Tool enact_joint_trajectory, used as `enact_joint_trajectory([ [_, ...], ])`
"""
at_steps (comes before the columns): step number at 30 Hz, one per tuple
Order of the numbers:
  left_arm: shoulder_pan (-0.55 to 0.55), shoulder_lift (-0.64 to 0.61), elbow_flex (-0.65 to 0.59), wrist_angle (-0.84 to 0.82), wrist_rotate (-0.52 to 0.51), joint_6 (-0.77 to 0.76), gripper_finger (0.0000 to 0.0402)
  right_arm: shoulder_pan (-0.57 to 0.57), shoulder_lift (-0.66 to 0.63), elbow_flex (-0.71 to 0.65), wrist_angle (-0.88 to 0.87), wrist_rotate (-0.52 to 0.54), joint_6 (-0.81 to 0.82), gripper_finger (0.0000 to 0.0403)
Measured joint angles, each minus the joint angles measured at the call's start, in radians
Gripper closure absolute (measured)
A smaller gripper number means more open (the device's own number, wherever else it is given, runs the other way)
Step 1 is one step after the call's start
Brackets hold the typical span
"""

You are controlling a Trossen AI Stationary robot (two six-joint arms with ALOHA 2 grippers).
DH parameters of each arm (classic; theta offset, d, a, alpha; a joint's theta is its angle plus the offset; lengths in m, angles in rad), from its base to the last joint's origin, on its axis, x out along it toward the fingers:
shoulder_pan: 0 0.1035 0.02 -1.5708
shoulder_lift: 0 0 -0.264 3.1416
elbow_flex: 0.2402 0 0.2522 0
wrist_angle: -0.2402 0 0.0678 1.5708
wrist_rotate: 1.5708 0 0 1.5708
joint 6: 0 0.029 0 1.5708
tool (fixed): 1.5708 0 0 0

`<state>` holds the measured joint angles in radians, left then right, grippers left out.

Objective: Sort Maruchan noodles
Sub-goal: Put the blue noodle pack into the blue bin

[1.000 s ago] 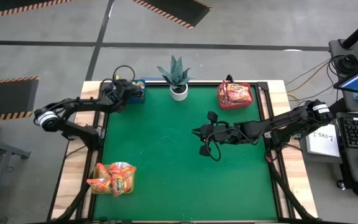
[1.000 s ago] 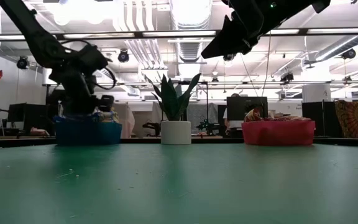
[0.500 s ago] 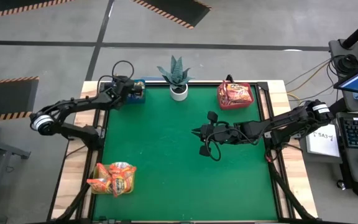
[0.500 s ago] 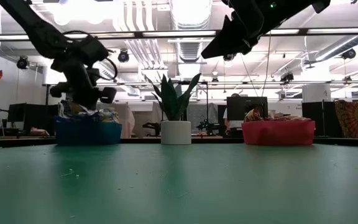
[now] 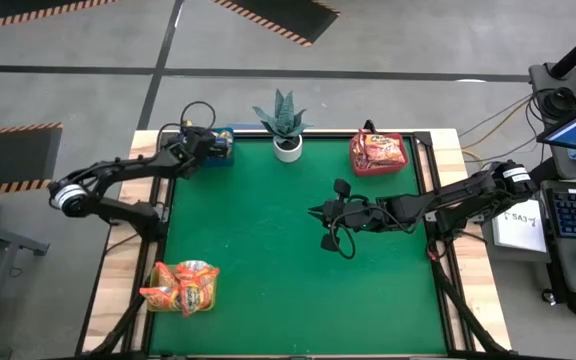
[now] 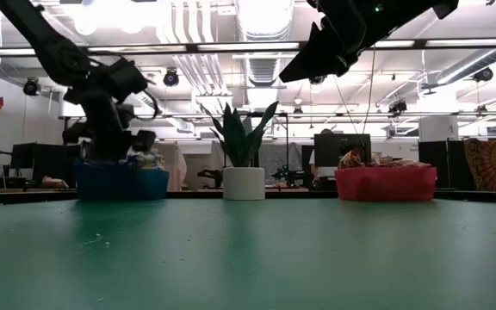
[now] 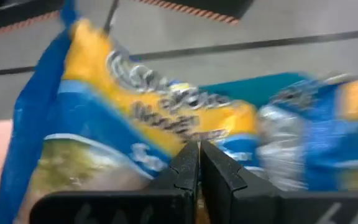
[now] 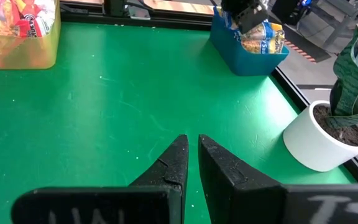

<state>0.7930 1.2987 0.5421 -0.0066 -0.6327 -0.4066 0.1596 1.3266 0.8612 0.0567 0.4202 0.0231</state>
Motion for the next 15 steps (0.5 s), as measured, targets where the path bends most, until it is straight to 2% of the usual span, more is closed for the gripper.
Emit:
enact_joint_trajectory([
  [5,-0.002,-0.096,0.058,-0.113,0.013,0.058,0.04,0.0,0.0,0.0,0.0,0.0,0.002,0.0375],
  [10,-0.002,-0.168,0.086,-0.284,-0.074,0.073,0.04,0.0,0.0,0.0,0.0,0.0,0.002,0.0375],
  [15,-0.001,-0.149,0.064,-0.31,-0.109,0.047,0.04,0.0,0.0,-0.002,0.0,0.0,0.002,0.0375],
])
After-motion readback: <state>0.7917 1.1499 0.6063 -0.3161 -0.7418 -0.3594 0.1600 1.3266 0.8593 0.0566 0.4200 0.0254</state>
